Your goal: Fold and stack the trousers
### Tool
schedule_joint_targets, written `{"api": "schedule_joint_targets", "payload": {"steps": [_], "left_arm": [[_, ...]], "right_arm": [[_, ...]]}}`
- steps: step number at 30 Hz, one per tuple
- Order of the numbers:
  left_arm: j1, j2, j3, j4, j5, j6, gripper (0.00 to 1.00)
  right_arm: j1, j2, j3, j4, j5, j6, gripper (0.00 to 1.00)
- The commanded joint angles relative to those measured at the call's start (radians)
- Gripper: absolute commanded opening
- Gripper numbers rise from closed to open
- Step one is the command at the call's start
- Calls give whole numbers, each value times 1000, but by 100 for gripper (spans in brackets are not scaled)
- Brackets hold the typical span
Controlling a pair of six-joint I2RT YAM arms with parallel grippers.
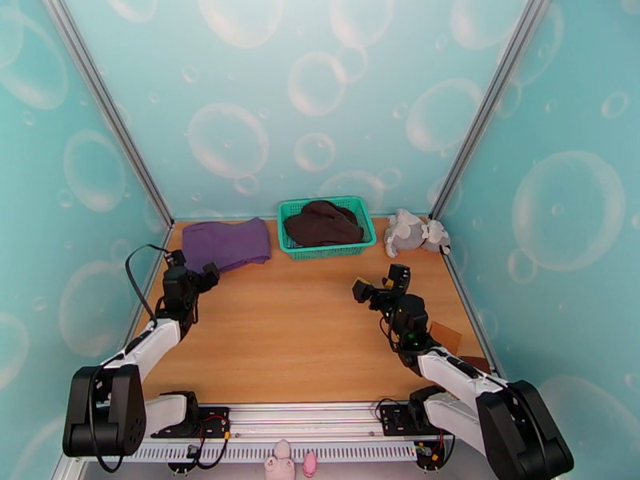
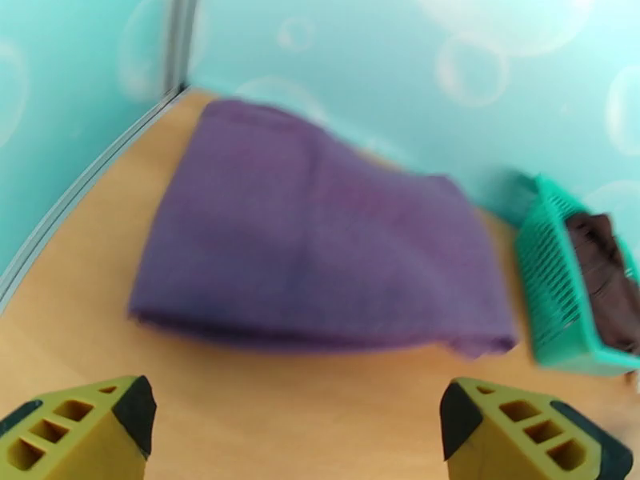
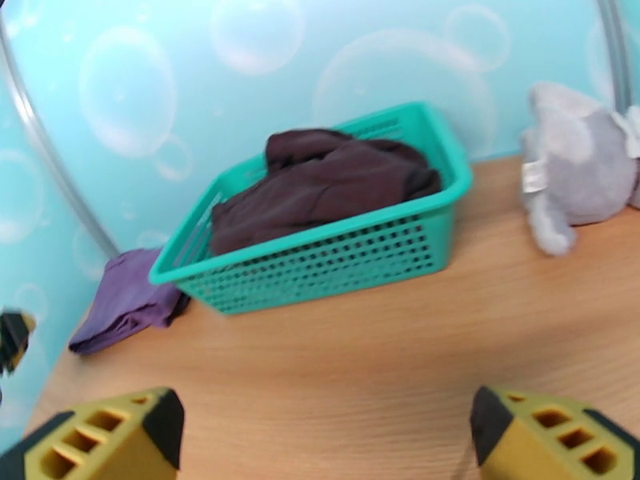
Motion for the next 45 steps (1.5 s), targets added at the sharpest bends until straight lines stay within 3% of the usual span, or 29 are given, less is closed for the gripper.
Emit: {"api": "schedule_joint_targets", "payload": {"steps": [1, 2, 5, 7, 11, 17, 25, 29, 33, 34, 45], "left_arm": [[3, 55, -113, 409, -56, 109, 99], [1, 97, -122, 467, -45, 148, 99], [-2, 169, -52, 435, -45, 152, 99], [-2, 201, -56, 528, -46, 181, 100], [19, 264, -160, 783, 67, 186, 99], [19, 284, -206, 875, 53, 179, 99], [13, 286, -200, 866, 42, 181, 99], [13, 286, -200, 866, 40, 183, 100], [13, 286, -199, 865, 40, 183, 99], [13, 285, -199, 864, 40, 183, 99], [8, 286, -198, 862, 37, 186, 99]], "right_arm": [[2, -54, -23, 33, 219, -1, 99], [3, -67, -32, 37, 271, -24, 99], [-2, -103, -90, 140, 433, -95, 99], [-14, -133, -132, 203, 496, -121, 99], [-67, -122, -176, 319, 453, -182, 99], [-116, 138, -165, 509, 363, -327, 99], [-154, 532, -206, 1014, 326, -387, 99], [-173, 550, -165, 936, 265, -377, 99], [-257, 507, 43, 483, 123, -315, 99], [-260, 494, 42, 452, 118, -307, 99], [-250, 502, 36, 479, 111, -331, 99]]}}
